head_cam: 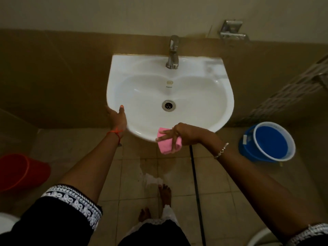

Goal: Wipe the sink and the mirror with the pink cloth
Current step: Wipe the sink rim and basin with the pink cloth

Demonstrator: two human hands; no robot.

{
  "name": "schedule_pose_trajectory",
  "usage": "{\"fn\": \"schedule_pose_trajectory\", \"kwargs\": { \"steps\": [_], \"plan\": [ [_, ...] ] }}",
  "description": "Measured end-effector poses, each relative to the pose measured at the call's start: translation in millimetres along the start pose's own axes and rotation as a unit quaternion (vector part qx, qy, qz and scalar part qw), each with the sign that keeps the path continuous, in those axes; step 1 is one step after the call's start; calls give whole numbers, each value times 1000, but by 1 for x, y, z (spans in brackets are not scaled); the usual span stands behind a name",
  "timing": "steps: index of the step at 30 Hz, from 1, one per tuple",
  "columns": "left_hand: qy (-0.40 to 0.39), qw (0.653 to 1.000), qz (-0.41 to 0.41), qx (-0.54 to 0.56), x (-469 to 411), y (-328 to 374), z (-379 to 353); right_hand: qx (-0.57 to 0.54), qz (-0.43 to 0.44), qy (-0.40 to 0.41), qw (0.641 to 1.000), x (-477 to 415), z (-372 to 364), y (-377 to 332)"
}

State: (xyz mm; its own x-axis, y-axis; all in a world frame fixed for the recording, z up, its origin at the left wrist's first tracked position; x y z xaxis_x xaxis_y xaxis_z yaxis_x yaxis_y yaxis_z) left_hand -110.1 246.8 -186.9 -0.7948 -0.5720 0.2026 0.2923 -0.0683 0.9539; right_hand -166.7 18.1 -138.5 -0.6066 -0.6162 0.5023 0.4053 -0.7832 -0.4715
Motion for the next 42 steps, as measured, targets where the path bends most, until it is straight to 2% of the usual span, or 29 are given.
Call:
{"fn": "schedule_pose_trajectory", "kwargs": {
  "steps": [2, 7, 9, 11, 12, 13, 16, 17, 18, 19, 20, 22, 24, 29, 32, 42],
  "plan": [
    [4, 1000, 2, -15, 0, 1, 1, 22, -42, -22, 999, 8, 5, 22],
    [33, 999, -10, -16, 1, 8, 5, -19, -124, -69, 990, 19, 39, 53],
    [34, 999, -17, -5, -5, 7, 8, -85, -155, -23, 984, 15, 59, 65],
    [33, 999, -30, -16, -15, 5, 12, -197, -192, 83, 958, 10, 77, 79],
    [34, 998, -43, -33, -21, 6, 13, -290, -206, 139, 924, 8, 82, 84],
    [34, 996, -58, -51, -26, 8, 14, -399, -211, 188, 872, 5, 82, 87],
    [39, 992, -84, -83, -41, 15, 11, -664, -177, 295, 664, -19, 72, 89],
    [41, 991, -83, -92, -46, 16, 9, -708, -167, 335, 598, -29, 70, 90],
    [40, 991, -81, -99, -52, 16, 7, -730, -157, 378, 547, -39, 69, 91],
    [35, 990, -84, -106, -56, 17, 6, -734, -148, 420, 513, -45, 69, 91],
    [28, 989, -95, -110, -62, 16, 4, -728, -139, 453, 496, -54, 70, 89],
    [12, 985, -124, -117, -67, 14, 1, -707, -117, 494, 491, -71, 74, 82],
    [2, 984, -136, -113, -67, 13, 0, -686, -101, 511, 508, -91, 78, 75],
    [3, 981, -155, -119, -64, 16, 1, -622, -206, 520, 549, -143, 68, 70],
    [5, 978, -160, -131, -66, 13, 1, -567, -233, 532, 584, -157, 64, 67],
    [-6, 981, -139, -134, -63, 12, 2, -490, -222, 588, 604, -164, 74, 48]
  ]
}}
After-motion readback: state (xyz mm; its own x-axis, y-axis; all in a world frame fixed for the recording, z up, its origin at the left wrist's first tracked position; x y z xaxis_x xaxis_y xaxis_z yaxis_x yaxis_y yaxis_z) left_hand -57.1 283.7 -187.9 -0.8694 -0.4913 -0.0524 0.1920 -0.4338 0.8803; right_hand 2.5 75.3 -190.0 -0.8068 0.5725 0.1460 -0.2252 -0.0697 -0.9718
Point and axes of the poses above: each hand's wrist, its own x-axis away from the middle knuckle, its own z-axis out of the back of the hand, y = z × x, the point moved 7 cm from there along -x, towards the middle knuckle, and after that the axes turned 4 degrees about -z, right-handed, at the moved point
